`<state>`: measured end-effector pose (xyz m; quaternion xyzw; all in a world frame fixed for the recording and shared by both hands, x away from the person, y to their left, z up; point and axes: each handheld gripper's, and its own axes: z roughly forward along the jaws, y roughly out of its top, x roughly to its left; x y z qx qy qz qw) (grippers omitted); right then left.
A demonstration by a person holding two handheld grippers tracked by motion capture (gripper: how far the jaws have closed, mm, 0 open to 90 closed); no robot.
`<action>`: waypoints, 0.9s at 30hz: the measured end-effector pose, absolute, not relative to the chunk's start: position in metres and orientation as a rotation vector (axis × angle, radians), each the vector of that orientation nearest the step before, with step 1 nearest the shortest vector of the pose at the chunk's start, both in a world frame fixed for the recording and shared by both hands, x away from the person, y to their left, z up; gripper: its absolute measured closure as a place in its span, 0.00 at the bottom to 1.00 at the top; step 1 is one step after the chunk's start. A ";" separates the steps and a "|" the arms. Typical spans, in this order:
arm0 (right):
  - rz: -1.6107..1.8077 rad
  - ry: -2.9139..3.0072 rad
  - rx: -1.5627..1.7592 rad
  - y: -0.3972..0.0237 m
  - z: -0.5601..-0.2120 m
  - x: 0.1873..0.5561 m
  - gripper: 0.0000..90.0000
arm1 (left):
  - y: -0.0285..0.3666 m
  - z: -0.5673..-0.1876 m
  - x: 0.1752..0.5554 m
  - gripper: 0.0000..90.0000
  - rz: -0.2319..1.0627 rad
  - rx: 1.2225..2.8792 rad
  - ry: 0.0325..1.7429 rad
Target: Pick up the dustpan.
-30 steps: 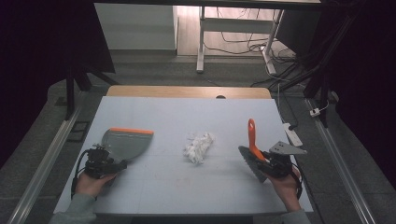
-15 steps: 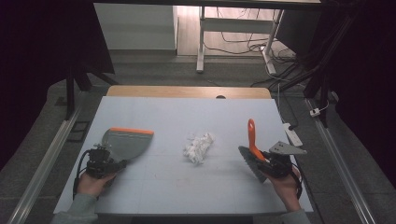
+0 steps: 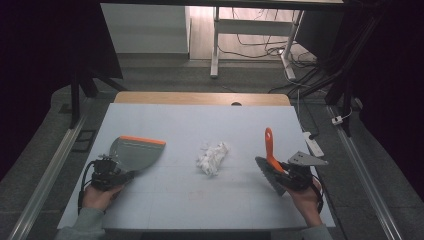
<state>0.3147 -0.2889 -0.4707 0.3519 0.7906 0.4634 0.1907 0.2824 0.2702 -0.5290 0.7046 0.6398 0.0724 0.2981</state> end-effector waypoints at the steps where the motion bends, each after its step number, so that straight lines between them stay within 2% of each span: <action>1: 1.303 2.221 0.989 -0.289 -0.471 0.315 0.78 | 0.270 -0.529 0.282 0.68 0.192 1.872 1.700; 20: 1.305 2.214 0.989 -0.290 -0.469 0.315 0.78 | 0.273 -0.527 0.279 0.68 0.227 1.865 1.625; 27: 1.311 2.209 0.986 -0.289 -0.467 0.313 0.78 | 0.274 -0.521 0.275 0.68 0.253 1.853 1.546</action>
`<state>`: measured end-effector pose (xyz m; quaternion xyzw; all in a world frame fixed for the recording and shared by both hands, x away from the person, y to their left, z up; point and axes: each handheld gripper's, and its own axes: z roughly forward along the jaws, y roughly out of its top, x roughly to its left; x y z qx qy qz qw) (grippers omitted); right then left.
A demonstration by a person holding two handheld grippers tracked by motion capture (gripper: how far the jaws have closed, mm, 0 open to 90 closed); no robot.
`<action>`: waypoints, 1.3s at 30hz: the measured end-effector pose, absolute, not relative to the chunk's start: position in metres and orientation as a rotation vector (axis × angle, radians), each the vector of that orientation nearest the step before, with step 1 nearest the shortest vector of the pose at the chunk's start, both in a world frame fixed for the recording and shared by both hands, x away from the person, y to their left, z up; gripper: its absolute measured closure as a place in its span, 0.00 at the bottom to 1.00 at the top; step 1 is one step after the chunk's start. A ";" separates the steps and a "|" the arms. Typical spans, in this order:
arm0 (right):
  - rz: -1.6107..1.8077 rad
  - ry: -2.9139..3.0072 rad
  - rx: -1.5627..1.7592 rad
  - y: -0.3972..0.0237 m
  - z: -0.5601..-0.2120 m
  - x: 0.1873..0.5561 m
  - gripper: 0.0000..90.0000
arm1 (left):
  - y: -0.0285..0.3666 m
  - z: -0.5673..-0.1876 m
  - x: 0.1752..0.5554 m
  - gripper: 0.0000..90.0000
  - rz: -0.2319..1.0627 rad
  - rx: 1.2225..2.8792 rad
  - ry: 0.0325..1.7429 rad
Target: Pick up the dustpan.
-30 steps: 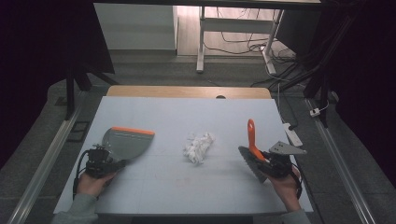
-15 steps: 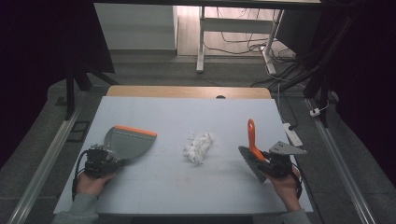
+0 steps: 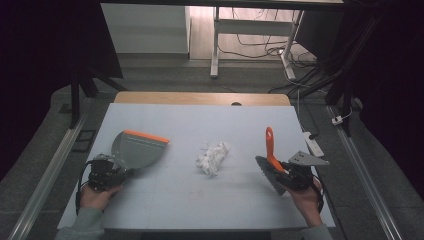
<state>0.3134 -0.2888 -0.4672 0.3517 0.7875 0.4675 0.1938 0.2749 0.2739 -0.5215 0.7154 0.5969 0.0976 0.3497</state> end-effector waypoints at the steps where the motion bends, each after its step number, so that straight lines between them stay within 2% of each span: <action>1: 1.313 2.206 0.985 -0.289 -0.467 0.313 0.78 | 0.274 -0.520 0.274 0.68 0.250 1.855 1.530; 13: 1.321 2.197 0.985 -0.291 -0.464 0.313 0.78 | 0.282 -0.512 0.269 0.68 0.271 1.840 1.438; 22: 1.345 2.175 1.000 -0.296 -0.461 0.315 0.78 | 0.287 -0.507 0.267 0.68 0.241 1.825 1.359; 39: 1.361 2.181 0.986 -0.290 -0.459 0.311 0.78 | 0.272 -0.489 0.254 0.68 0.227 1.884 1.166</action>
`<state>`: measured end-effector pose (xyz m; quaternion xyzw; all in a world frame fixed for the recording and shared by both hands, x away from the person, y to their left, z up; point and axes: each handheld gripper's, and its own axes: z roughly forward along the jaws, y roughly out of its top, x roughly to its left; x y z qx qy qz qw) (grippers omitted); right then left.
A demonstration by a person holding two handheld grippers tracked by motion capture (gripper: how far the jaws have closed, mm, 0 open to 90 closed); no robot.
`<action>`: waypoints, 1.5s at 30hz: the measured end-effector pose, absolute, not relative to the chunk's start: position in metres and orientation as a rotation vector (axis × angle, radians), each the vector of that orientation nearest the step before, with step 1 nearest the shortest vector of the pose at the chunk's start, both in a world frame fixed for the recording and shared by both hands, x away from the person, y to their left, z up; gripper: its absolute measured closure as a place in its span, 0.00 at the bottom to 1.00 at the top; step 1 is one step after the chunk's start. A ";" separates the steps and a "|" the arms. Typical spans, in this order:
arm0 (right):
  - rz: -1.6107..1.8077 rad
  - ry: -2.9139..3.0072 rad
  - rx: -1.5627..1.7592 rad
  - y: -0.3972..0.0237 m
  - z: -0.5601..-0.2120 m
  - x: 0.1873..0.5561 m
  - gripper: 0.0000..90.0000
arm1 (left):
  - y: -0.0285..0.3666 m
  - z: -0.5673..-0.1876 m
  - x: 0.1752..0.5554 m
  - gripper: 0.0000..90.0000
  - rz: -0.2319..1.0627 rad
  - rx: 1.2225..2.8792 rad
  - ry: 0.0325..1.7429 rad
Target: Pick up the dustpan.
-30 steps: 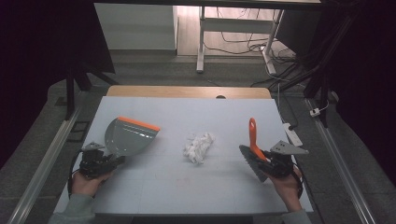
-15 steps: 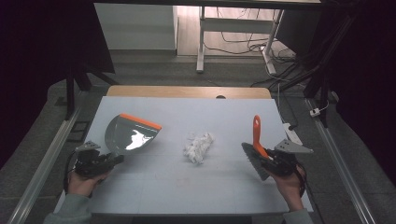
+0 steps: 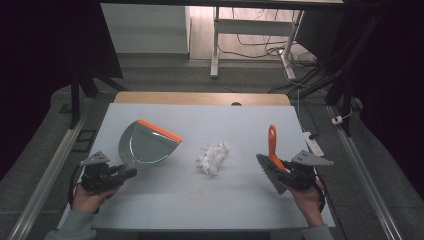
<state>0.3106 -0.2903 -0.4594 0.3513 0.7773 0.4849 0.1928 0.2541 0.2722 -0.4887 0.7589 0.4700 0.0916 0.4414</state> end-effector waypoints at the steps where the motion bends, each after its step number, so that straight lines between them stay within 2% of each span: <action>1: 1.359 2.180 0.982 -0.290 -0.459 0.310 0.78 | 0.271 -0.488 0.254 0.68 0.225 1.886 1.160; 45: 1.379 2.198 0.974 -0.275 -0.462 0.324 0.78 | 0.242 -0.488 0.249 0.68 0.069 2.133 0.871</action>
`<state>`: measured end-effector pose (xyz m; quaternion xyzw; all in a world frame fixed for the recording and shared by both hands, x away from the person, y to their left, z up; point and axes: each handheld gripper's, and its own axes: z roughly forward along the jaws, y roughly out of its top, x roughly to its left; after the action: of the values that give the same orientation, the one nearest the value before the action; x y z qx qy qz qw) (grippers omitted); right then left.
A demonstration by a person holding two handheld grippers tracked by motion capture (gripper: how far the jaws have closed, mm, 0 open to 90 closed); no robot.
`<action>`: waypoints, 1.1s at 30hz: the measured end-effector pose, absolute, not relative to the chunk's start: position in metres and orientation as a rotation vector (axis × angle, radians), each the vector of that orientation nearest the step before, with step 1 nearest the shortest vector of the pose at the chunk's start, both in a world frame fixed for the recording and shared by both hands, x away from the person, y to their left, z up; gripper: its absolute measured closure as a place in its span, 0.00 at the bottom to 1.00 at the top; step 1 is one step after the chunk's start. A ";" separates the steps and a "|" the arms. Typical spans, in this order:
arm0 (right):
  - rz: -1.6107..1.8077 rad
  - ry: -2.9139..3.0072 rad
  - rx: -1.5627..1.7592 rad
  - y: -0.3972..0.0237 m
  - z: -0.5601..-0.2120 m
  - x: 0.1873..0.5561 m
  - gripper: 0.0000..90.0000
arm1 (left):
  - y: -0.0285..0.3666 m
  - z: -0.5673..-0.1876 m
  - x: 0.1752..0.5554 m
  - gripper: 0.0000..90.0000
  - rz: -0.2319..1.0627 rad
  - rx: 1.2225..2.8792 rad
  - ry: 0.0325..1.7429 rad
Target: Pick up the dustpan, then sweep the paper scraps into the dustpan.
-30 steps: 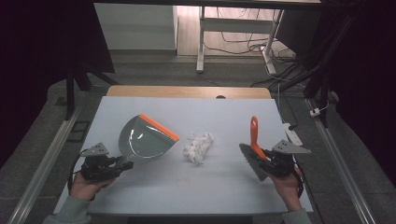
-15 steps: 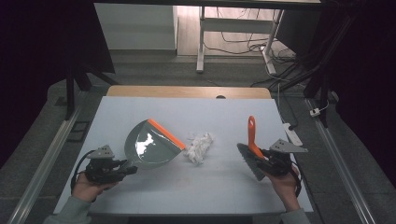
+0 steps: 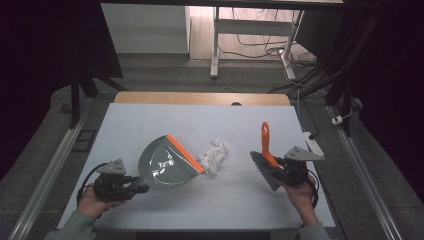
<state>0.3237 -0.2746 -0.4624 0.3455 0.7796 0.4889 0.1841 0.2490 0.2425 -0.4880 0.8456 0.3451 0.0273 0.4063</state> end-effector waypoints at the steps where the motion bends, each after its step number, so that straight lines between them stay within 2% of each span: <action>1: 1.379 2.201 0.972 -0.274 -0.462 0.324 0.78 | 0.242 -0.488 0.249 0.68 0.067 2.135 0.866; 33: 1.375 2.225 0.922 -0.234 -0.462 0.347 0.78 | 0.238 -0.486 0.238 0.68 -0.027 2.190 0.848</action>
<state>0.3469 -0.2342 -0.4618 0.3267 0.7888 0.4874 0.1830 0.2382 0.2376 -0.4860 0.8601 0.3329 -0.0106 0.3863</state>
